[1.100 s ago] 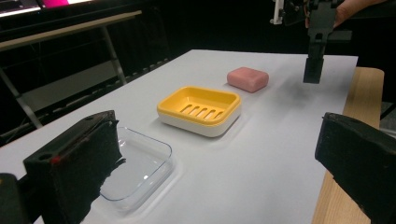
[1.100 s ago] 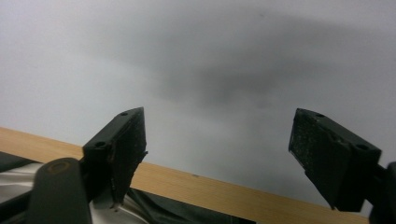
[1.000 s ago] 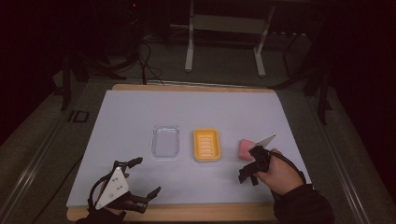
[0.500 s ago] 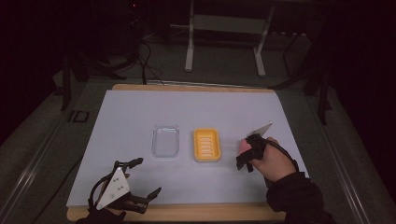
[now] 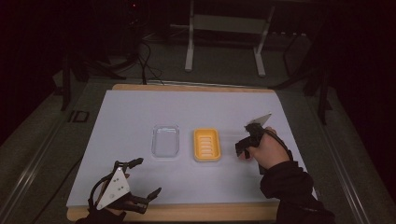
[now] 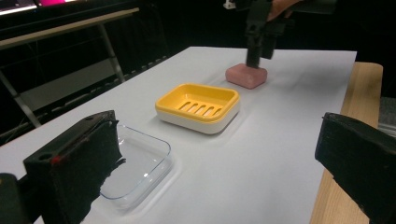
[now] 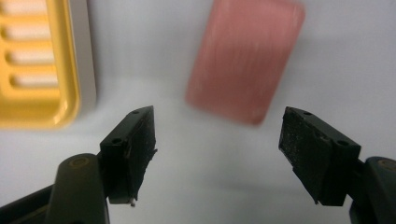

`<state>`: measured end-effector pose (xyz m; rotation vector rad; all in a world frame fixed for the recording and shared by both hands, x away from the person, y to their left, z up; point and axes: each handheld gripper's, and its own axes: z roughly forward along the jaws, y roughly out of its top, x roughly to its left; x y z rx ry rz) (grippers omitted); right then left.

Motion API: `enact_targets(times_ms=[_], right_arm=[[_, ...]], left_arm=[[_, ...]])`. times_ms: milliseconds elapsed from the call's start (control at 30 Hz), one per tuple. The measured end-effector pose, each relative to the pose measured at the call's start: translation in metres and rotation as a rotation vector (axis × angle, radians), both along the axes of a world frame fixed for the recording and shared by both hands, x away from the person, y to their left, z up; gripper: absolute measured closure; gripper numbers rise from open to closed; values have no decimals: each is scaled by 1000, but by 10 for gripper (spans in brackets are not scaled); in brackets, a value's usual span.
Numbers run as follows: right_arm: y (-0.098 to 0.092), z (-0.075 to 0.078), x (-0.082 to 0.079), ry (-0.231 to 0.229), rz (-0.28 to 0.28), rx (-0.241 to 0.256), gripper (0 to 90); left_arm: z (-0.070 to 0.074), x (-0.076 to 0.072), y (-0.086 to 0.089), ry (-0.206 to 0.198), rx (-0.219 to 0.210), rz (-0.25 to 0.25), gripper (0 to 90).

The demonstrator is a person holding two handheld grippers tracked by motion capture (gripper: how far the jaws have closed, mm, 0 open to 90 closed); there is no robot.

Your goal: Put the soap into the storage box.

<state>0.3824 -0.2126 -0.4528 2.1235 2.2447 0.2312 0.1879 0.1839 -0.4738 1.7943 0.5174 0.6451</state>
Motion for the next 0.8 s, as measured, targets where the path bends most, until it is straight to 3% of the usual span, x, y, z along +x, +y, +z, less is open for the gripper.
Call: enact_targets(times_ms=[100,200,300,367,567,667,800], right_arm=[[1,-1,6,-52,-11,11,272],[2,-1,11,-108,-11,-19,278],[1,-1,14,-135,-20,-57,290],[1,-3,16,-118,-25,-78,296],[2,-8,22,-124,-59,-73,286],[2,-12,25,-118,-83,-104,272],[2,-20,29,-89,-109,-83,278]], left_arm=[[0,0,0,0,-1,0,6],[0,0,0,0,-1,0,6],[0,0,0,0,-1,-1,6],[0,0,0,0,0,-1,6],[0,0,0,-1,2,-2,6],[0,0,0,-1,1,-2,6],[0,0,0,0,1,-4,7]])
